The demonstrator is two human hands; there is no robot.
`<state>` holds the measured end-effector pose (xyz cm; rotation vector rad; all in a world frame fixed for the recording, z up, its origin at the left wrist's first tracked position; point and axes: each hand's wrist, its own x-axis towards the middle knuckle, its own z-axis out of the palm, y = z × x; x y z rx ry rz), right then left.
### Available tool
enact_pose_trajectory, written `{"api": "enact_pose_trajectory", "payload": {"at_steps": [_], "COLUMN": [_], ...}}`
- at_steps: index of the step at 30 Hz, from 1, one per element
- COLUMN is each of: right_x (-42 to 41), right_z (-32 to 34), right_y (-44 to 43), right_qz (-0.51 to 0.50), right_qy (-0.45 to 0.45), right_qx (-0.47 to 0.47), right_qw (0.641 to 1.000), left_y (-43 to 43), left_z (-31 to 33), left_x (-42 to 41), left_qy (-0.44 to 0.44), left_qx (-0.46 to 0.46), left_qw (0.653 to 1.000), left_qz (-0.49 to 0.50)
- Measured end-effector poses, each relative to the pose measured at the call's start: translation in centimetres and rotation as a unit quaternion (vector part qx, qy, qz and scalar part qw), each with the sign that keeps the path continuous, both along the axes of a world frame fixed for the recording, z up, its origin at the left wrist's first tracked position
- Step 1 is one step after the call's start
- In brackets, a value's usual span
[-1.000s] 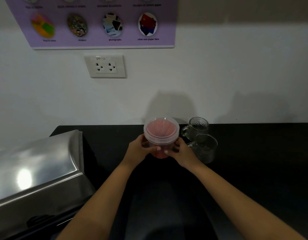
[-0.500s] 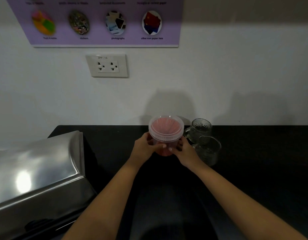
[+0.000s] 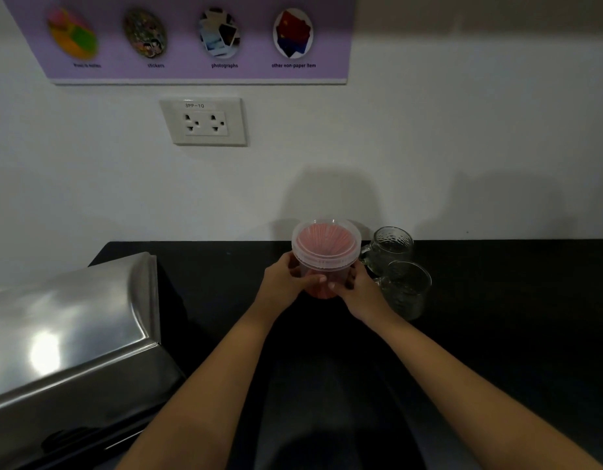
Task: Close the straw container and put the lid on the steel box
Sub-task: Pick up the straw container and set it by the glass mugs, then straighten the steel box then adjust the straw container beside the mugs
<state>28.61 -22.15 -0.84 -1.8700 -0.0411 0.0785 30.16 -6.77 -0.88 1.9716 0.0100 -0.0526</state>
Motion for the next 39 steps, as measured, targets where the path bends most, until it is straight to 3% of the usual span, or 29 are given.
{"api": "enact_pose_trajectory", "payload": {"at_steps": [15,22,33,39], "right_x": [-1.0,-4.9,-12.1,-14.3], "right_z": [0.5,1.4,4.1,4.6], "right_y": [0.2,-0.3,-0.4,1.5], "right_qz": [-0.004,-0.037,-0.003,0.039], "right_qy": [0.016,0.077,0.037,0.028], "right_qx": [-0.019,-0.014,-0.06,-0.076], "right_qw": [1.0,0.996,0.997,0.996], "left_y": [-0.2,0.1,2.0,4.8], "left_z": [0.5,0.3,2.1,1.8], "left_x": [-0.8,-5.7,-16.4,-21.0], "left_qy": [0.011,0.093,0.0,-0.033], "left_qx": [-0.022,-0.016,0.061,0.034], "left_qw": [0.999,0.995,0.996,0.999], "left_qz": [-0.021,0.025,-0.066,-0.01]}}
